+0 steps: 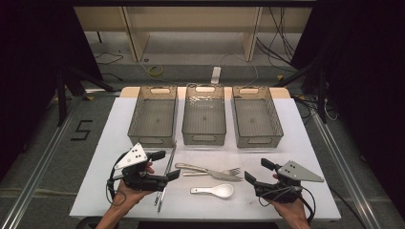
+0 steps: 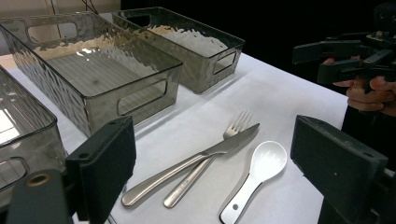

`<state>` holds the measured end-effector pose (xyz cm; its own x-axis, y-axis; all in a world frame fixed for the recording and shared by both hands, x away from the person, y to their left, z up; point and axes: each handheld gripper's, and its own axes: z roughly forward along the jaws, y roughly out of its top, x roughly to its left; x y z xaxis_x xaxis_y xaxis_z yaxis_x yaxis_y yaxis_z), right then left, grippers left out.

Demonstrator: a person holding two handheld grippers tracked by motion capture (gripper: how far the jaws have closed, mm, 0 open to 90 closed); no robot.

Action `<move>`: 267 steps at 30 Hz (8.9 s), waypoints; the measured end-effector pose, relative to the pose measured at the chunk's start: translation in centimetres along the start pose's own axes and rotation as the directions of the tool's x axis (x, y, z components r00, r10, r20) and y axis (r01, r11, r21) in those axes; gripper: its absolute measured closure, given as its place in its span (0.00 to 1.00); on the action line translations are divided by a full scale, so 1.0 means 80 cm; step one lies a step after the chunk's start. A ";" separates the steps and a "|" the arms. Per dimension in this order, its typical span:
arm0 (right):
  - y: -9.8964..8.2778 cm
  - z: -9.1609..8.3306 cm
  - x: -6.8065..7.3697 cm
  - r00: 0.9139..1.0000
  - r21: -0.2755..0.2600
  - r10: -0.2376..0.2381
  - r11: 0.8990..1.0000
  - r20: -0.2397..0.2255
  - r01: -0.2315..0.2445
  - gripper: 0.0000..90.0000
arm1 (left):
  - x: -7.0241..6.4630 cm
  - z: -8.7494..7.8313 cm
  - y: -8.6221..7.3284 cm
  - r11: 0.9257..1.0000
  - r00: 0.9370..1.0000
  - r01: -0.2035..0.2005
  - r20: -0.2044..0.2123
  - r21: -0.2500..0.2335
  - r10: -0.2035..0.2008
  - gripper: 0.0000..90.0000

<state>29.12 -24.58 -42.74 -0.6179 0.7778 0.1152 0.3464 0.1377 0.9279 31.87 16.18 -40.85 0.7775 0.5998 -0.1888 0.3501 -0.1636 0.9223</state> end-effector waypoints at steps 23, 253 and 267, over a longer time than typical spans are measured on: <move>0.000 0.003 -0.001 1.000 0.020 0.010 1.000 -0.010 -0.010 0.27 | 0.007 0.006 0.012 0.995 0.996 0.031 -0.081 0.100 -0.023 0.17; -0.003 0.011 0.001 0.997 0.076 0.014 0.997 -0.075 -0.009 0.29 | 0.229 0.080 0.106 0.888 0.895 0.289 -0.430 0.358 -0.119 0.94; -0.003 0.011 0.000 0.997 0.075 0.013 0.997 -0.075 -0.008 0.30 | 0.243 0.085 0.080 0.863 0.860 0.350 -0.490 0.364 -0.143 0.93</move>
<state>29.62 -24.07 -43.30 -0.6644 0.7315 0.1537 0.4029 0.1773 0.8979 52.82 21.46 -40.92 0.3627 0.9230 -0.1286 0.7645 -0.2158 0.6074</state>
